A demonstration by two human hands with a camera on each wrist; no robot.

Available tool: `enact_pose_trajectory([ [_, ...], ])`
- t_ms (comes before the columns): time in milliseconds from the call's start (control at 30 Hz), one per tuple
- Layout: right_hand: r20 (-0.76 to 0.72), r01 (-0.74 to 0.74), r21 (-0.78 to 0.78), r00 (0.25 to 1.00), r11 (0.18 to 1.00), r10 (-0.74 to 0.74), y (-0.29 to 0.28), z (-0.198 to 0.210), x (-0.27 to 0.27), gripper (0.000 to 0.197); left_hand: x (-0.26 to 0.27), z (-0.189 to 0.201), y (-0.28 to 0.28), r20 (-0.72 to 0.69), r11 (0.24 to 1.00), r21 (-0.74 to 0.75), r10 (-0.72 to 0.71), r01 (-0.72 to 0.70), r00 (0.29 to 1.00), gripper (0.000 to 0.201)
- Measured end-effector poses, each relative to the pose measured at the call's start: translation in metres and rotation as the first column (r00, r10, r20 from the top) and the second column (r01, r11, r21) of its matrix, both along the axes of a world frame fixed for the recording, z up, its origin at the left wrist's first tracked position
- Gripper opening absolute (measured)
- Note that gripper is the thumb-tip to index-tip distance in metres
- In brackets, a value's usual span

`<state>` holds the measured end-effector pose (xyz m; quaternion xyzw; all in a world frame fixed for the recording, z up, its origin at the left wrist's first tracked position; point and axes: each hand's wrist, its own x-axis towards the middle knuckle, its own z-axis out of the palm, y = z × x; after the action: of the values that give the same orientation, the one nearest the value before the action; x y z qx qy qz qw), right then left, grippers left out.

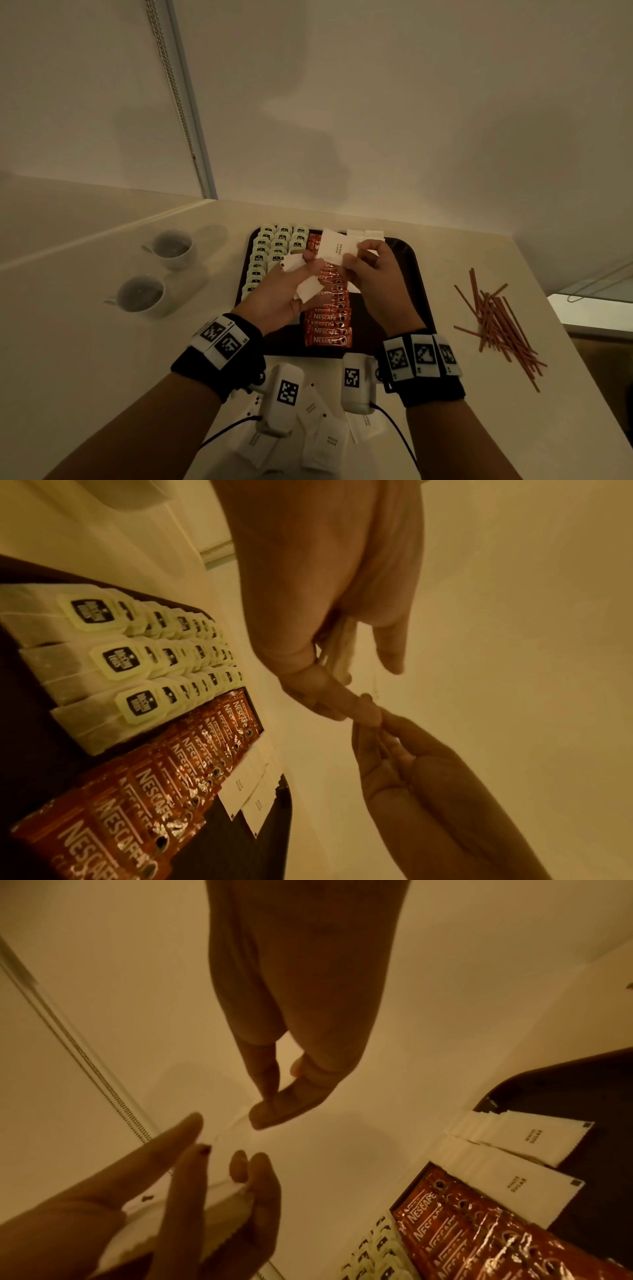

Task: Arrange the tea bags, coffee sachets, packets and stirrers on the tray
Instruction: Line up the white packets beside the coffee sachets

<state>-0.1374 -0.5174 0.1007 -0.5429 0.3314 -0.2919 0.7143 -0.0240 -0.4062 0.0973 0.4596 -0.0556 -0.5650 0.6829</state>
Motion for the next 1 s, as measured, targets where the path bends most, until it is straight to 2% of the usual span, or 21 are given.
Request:
enact_pose_trajectory([
  [100, -0.024, -0.114, -0.004, 0.993, 0.993, 0.114, 0.004, 0.002, -0.001, 0.044, -0.001, -0.003, -0.005, 0.170, 0.999, 0.043, 0.026, -0.034, 0.985, 0.020],
  [200, -0.060, -0.173, 0.005, 0.983, 0.985, 0.173, 0.009, 0.000, -0.001, 0.029, 0.001, -0.005, -0.008, 0.272, 0.990, 0.090, 0.081, -0.109, 0.959, 0.020],
  [333, -0.268, -0.184, -0.163, 0.954, 0.969, 0.136, 0.005, -0.008, -0.003, 0.019, 0.008, -0.004, -0.009, 0.372, 0.978, 0.119, 0.116, -0.172, 0.921, 0.014],
  [467, -0.250, -0.212, -0.144, 0.953, 0.967, 0.172, 0.000, -0.013, -0.007, 0.020, 0.014, -0.006, -0.008, 0.467, 0.973, 0.156, 0.079, -0.171, 0.881, 0.010],
  [567, -0.252, -0.190, -0.130, 0.956, 0.973, 0.153, -0.002, -0.020, -0.006, 0.012, 0.015, -0.009, -0.012, 0.513, 0.971, 0.198, 0.014, -0.134, 0.858, 0.009],
  [633, -0.259, -0.185, -0.104, 0.954, 0.977, 0.153, -0.005, -0.028, -0.008, 0.009, 0.014, -0.011, -0.014, 0.441, 0.966, 0.241, -0.027, -0.089, 0.897, 0.010],
  [733, -0.262, -0.125, -0.027, 0.958, 0.992, 0.114, -0.018, -0.047, -0.020, 0.011, 0.014, -0.017, -0.012, 0.087, 0.979, 0.202, 0.003, -0.021, 0.996, 0.013],
  [767, -0.280, -0.079, -0.001, 0.957, 0.997, 0.076, -0.025, -0.056, -0.026, 0.013, 0.016, -0.021, -0.009, -0.036, 0.987, 0.157, 0.036, -0.030, 0.999, 0.015],
  [833, -0.336, 0.039, 0.040, 0.942, 0.998, -0.023, -0.043, -0.073, -0.038, 0.014, 0.019, -0.028, -0.004, -0.189, 0.993, 0.079, 0.103, -0.089, 0.977, 0.020],
  [900, -0.416, 0.134, 0.022, 0.903, 0.991, -0.113, -0.062, -0.090, -0.049, 0.013, 0.023, -0.033, -0.004, -0.239, 0.985, 0.059, 0.173, -0.164, 0.955, 0.025],
  [1000, -0.546, 0.188, -0.084, 0.812, 0.979, -0.203, -0.088, -0.112, -0.058, 0.016, 0.029, -0.040, -0.007, -0.237, 0.970, 0.081, 0.241, -0.228, 0.941, 0.032],
])
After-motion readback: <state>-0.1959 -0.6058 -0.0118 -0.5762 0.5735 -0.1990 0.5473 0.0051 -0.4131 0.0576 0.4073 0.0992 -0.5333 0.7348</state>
